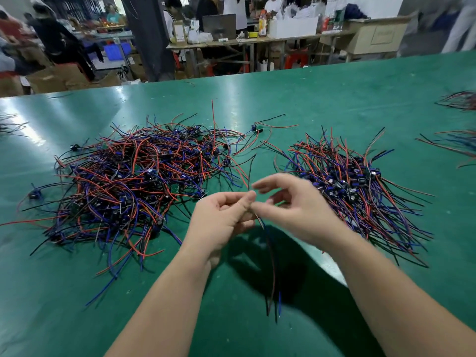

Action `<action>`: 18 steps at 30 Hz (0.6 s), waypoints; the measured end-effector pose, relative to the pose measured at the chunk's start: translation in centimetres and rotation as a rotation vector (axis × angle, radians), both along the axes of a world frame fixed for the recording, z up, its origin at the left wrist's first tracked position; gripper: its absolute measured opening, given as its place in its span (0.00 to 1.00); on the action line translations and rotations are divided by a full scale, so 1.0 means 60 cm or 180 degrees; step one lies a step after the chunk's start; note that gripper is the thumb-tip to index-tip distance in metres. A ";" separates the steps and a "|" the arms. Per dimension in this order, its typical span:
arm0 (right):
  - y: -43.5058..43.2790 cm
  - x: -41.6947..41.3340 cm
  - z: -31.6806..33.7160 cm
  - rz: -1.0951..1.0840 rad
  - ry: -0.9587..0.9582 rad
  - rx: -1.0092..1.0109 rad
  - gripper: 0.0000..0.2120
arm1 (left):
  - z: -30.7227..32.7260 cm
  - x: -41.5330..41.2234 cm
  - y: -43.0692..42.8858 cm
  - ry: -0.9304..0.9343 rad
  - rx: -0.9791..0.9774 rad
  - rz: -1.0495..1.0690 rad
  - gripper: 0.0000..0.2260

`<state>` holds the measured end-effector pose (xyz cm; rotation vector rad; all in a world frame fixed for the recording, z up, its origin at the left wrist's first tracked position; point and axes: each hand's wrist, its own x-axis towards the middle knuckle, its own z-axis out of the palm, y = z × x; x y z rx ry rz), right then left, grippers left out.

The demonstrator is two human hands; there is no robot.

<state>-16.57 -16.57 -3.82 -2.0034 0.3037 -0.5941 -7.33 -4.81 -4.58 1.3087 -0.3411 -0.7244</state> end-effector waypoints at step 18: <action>-0.163 -0.090 0.024 -0.2862 0.1479 -0.1160 0.07 | -0.030 0.049 0.018 -0.3072 0.2106 0.1109 0.11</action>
